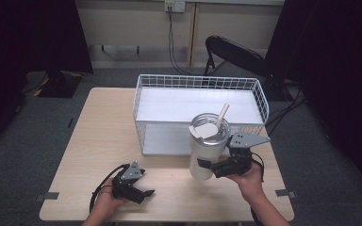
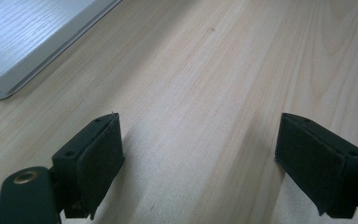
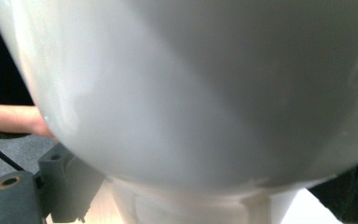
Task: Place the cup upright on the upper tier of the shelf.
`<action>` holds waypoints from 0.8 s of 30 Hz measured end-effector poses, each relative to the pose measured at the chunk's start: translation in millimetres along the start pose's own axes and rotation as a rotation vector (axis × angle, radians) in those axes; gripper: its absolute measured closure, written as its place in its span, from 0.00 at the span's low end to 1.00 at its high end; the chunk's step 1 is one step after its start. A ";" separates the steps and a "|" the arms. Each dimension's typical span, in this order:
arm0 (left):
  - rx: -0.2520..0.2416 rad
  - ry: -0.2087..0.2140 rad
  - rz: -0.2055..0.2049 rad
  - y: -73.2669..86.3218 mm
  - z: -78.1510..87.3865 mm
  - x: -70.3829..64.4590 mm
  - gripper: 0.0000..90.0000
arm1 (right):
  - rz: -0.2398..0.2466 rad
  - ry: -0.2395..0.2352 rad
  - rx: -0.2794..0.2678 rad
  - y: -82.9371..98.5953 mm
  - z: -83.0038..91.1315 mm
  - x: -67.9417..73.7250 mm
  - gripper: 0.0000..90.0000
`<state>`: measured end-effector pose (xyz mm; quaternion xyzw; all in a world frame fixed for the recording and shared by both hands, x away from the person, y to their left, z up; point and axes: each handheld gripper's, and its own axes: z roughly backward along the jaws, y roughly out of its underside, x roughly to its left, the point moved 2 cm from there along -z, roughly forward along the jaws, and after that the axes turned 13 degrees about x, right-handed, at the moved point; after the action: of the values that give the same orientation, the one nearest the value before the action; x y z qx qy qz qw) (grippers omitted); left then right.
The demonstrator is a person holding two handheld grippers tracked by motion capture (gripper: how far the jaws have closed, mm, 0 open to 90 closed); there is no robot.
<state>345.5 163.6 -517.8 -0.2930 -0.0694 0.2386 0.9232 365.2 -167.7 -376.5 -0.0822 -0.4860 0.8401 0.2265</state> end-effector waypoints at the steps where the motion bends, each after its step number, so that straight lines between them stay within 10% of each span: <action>1: 0.000 0.000 0.000 0.0 0.0 0.0 0.16 | -0.005 0.001 -0.005 -1.3 0.7 -0.8 0.10; 24: 0.000 0.002 0.001 0.0 0.1 0.0 0.16 | -0.042 0.010 -0.030 -34.4 20.5 -21.1 0.10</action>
<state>345.5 163.7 -517.8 -0.2931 -0.0684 0.2389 0.9232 386.8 -178.8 -338.3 -0.0795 -0.4992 0.8272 0.2454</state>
